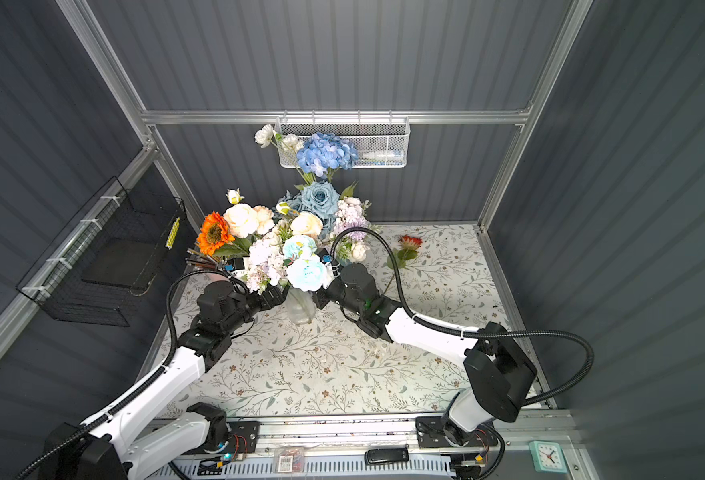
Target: Arrange the flowers into the vase
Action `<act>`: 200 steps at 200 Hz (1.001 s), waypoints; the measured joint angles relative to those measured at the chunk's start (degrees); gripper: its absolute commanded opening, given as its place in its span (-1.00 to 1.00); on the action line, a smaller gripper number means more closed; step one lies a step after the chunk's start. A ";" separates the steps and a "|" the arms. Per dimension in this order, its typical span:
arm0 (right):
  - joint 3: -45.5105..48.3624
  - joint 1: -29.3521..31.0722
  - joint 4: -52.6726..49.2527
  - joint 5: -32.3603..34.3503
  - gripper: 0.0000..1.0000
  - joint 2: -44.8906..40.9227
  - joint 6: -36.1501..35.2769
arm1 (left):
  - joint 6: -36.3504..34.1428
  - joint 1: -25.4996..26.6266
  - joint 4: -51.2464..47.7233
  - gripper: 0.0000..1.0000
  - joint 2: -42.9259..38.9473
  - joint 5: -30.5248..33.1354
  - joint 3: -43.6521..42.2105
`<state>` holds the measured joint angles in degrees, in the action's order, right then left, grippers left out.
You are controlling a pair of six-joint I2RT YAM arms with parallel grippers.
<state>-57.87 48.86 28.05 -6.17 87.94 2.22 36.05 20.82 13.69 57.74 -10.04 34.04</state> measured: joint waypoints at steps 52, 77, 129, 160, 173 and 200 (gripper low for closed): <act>0.09 -0.85 -0.02 -0.02 -0.46 0.33 1.68 | 0.00 0.00 0.00 0.99 -0.15 0.00 -0.02; 2.03 -1.18 -0.33 -0.02 -0.25 -1.03 2.19 | 0.00 0.00 -0.02 0.99 -0.26 0.00 -0.02; 10.34 -4.09 -4.55 0.00 -0.08 -11.21 5.33 | 0.00 0.00 -0.02 0.99 -0.79 0.09 -0.04; 15.61 -8.81 -9.01 0.39 0.02 -18.21 9.25 | -0.02 0.00 0.00 1.00 -0.79 0.09 -0.04; 17.40 -11.72 -12.00 1.18 0.07 -20.74 11.15 | -0.02 0.00 0.00 1.00 -0.79 0.20 -0.02; 17.33 -18.27 -19.89 3.89 0.14 -22.18 14.69 | -0.04 0.00 -0.02 1.00 -0.72 0.24 -0.02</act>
<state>-40.53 30.59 8.16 -2.28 65.76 16.91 36.01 20.82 13.67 57.01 -9.80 34.02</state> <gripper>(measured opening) 0.558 0.997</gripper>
